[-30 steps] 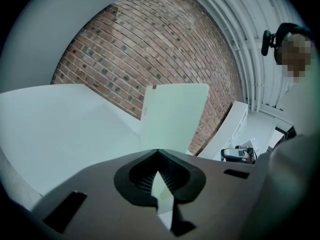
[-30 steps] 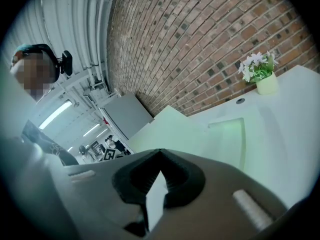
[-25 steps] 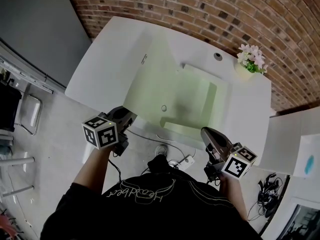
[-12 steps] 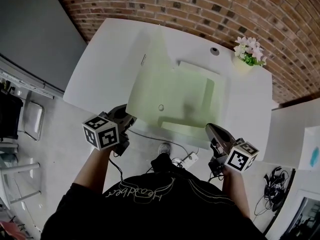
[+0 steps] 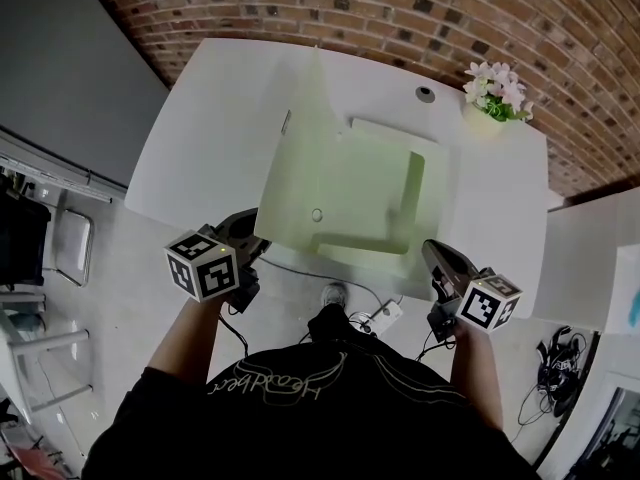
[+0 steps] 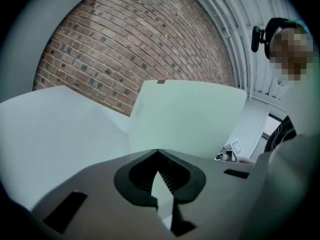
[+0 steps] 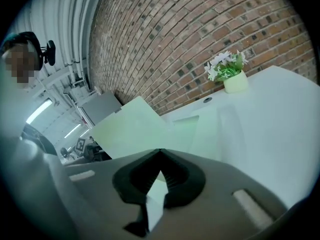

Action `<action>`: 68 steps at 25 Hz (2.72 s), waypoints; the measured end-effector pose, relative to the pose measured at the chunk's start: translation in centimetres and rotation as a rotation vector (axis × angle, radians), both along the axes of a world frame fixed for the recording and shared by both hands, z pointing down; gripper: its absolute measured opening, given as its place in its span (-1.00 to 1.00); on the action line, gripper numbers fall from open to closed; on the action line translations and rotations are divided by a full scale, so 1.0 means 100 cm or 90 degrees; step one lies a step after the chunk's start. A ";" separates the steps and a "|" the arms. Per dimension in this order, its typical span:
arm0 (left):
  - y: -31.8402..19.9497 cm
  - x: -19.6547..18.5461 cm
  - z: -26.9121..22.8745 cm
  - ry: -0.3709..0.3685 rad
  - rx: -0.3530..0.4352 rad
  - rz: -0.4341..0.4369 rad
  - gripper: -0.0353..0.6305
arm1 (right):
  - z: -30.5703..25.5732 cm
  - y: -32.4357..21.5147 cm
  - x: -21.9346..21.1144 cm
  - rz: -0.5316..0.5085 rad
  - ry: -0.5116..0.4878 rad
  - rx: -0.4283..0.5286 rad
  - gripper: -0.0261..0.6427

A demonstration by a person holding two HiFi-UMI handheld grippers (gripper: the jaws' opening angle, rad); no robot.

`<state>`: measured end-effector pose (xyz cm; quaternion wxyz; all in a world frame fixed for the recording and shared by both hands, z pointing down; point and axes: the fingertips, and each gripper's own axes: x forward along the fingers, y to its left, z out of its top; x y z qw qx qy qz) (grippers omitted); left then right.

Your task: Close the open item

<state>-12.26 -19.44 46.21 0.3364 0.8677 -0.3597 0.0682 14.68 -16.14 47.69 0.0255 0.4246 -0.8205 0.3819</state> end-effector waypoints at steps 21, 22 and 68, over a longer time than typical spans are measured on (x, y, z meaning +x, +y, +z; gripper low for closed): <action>-0.020 0.028 0.018 -0.034 -0.033 0.022 -0.89 | 0.063 -0.022 0.060 0.079 -0.009 -0.087 -0.90; -0.021 0.028 0.019 -0.035 -0.035 0.022 -0.88 | 0.065 -0.023 0.062 0.081 -0.010 -0.089 -0.90; -0.033 0.043 0.036 -0.052 -0.057 -0.012 -0.89 | 0.081 -0.064 0.021 -0.010 -0.041 -0.106 -0.90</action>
